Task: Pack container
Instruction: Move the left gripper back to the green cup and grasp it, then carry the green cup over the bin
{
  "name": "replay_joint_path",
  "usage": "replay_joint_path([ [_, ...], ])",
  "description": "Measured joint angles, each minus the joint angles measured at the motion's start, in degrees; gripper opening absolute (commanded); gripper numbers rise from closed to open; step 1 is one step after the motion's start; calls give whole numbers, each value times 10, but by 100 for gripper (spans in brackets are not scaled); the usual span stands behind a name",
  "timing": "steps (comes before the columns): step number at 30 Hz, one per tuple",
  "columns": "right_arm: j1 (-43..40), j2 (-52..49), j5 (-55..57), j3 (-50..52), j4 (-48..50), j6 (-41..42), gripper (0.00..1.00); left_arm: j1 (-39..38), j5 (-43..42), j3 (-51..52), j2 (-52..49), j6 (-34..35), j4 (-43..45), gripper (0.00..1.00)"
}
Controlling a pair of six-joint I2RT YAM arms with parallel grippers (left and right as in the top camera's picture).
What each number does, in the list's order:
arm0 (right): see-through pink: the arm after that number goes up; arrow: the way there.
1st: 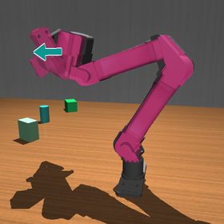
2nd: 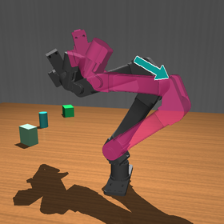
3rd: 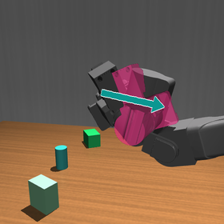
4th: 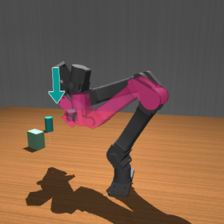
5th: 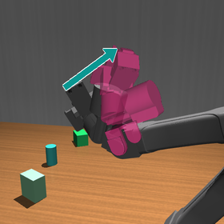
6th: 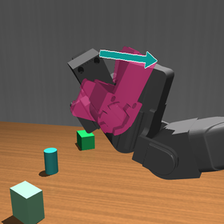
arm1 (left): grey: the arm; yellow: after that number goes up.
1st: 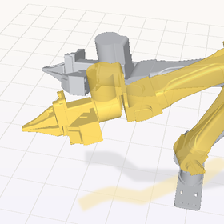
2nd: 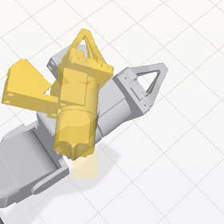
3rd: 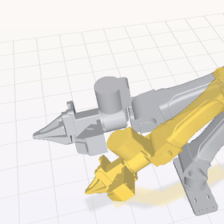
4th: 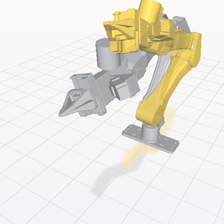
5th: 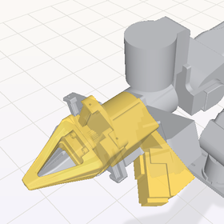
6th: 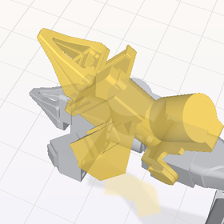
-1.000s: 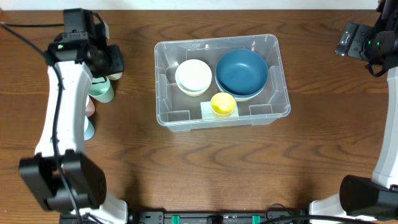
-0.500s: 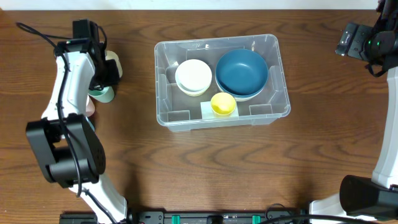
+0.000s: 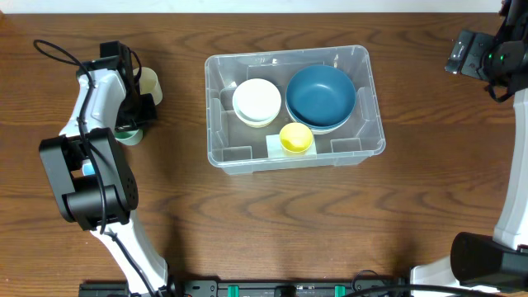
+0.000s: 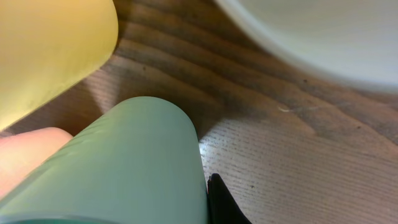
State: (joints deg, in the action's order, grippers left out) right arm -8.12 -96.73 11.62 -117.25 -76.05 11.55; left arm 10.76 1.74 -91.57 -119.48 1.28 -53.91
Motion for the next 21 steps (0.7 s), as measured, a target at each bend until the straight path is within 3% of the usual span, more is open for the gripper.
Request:
replay_joint_path([
  [9, 0, 0, 0, 0, 0, 0, 99, -21, -29, 1, 20, 2, -16, 6],
  [21, 0, 0, 0, 0, 0, 0, 99, -149, -35, 1, 178, 2, -21, 6],
])
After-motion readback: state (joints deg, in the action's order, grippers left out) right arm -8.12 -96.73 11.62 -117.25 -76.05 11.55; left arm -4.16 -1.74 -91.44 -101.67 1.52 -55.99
